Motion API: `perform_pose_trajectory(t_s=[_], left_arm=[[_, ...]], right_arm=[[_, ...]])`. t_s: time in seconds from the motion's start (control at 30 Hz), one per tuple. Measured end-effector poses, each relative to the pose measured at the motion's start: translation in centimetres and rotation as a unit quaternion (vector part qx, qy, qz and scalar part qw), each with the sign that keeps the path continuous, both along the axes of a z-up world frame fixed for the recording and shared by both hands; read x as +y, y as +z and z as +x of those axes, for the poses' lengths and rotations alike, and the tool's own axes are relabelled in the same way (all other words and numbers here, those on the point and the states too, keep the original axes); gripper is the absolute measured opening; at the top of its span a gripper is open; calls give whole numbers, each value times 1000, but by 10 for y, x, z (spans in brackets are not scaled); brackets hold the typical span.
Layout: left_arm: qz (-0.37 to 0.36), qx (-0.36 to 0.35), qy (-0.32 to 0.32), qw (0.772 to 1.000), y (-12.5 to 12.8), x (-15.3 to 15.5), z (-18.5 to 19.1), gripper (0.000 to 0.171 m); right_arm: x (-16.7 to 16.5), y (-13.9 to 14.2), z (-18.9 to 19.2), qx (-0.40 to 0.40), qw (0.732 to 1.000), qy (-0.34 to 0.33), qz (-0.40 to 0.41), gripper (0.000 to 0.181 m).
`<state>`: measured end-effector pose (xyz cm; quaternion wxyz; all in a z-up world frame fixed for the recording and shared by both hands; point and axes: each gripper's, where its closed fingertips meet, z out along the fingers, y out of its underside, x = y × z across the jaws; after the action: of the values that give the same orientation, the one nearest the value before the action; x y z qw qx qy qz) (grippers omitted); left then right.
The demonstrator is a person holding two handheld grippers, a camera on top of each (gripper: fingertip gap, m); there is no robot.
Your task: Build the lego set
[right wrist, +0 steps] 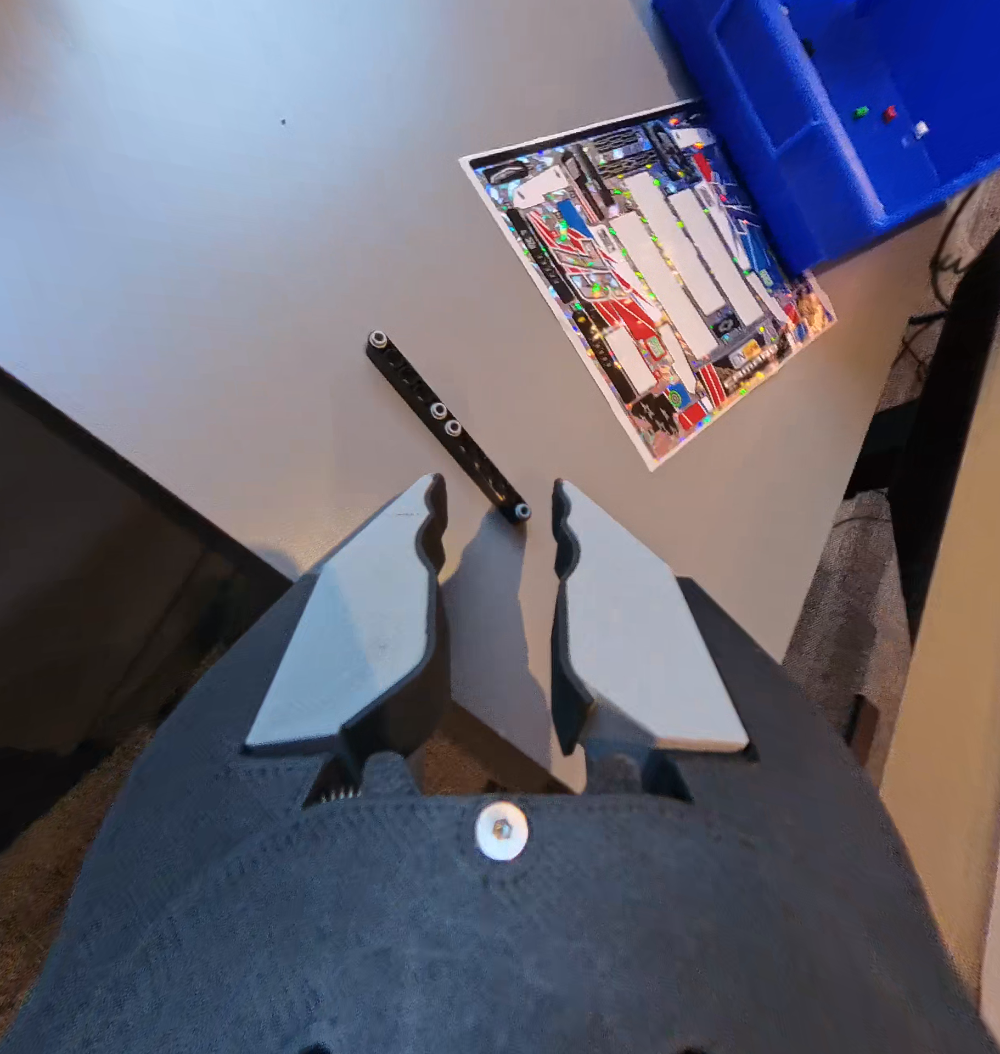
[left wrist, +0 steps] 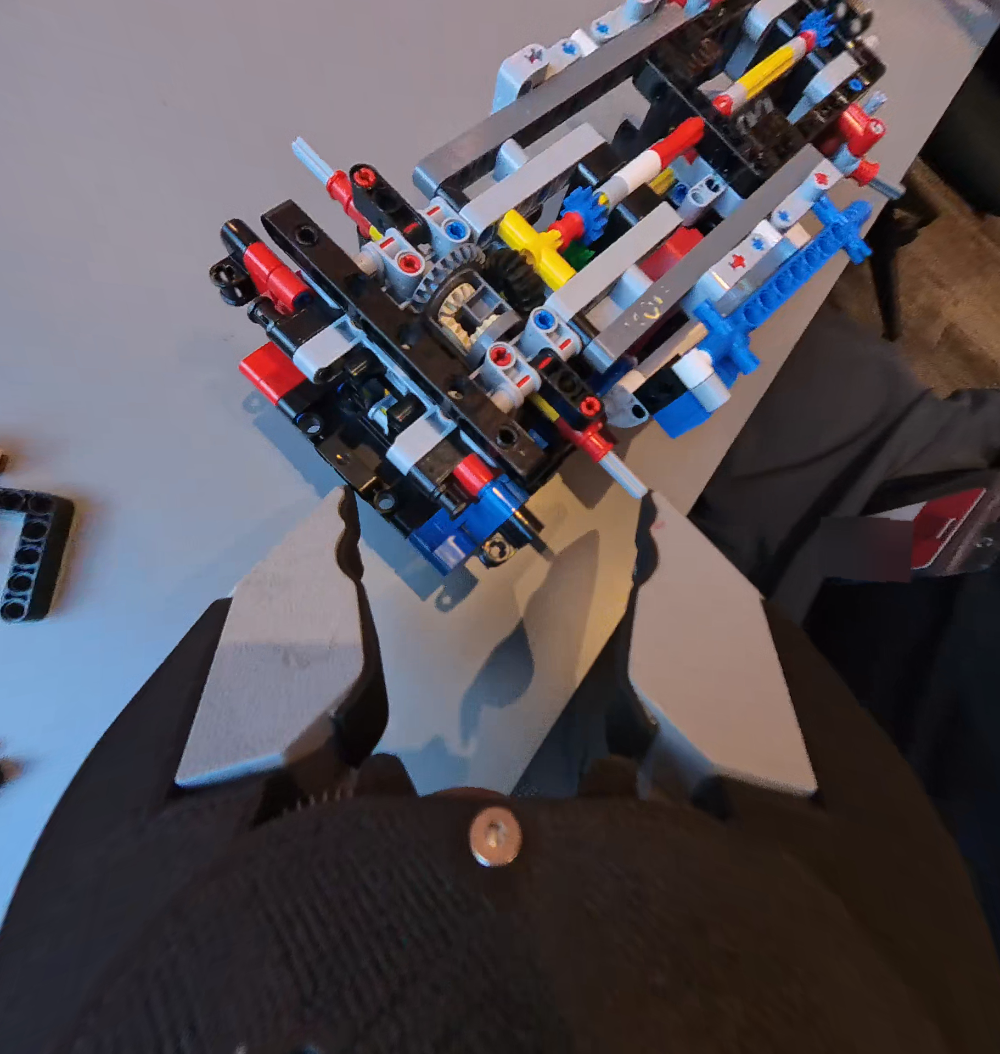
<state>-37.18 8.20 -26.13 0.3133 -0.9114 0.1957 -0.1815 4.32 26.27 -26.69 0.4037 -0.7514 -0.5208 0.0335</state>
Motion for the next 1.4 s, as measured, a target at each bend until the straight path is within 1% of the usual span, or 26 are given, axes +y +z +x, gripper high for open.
perform_pose_trajectory(t_s=[0.17,0.27,0.4,0.57,0.63,0.83,0.93,1.07,1.17,1.23,1.3,1.4], left_arm=[[2,2,-1,1000,-2,4,11,94],[8,-7,4,1000,1,8,17,95],[7,-15,7,1000,-1,12,30,95],[3,-12,8,1000,-4,14,44,94],[9,-13,7,1000,-2,14,46,92],[13,-57,16,998,5,5,45,84],[19,-64,27,997,7,-2,40,84],[30,-77,45,996,13,-10,33,86],[54,-78,58,994,24,-16,29,84],[81,-69,62,992,37,-17,29,80],[100,-69,45,992,51,-19,39,76],[101,-79,-11,992,67,-28,71,74]], right_arm=[[10,-9,-12,-63,997,41,16,39],[15,-11,-16,-82,995,59,9,33],[9,-16,-20,-96,991,81,-36,14],[1,-17,-27,-91,992,86,-29,5],[-2,-16,-29,-86,993,81,-17,5],[-15,-13,-40,-67,994,75,36,5],[-24,-3,-46,-57,993,79,68,5],[-41,20,-64,-34,988,94,119,5],[-67,41,-88,-27,976,128,173,5],[-86,54,-109,-26,965,158,207,5],[-106,67,-132,-22,952,188,240,5],[-132,78,-164,-20,934,229,272,5]])
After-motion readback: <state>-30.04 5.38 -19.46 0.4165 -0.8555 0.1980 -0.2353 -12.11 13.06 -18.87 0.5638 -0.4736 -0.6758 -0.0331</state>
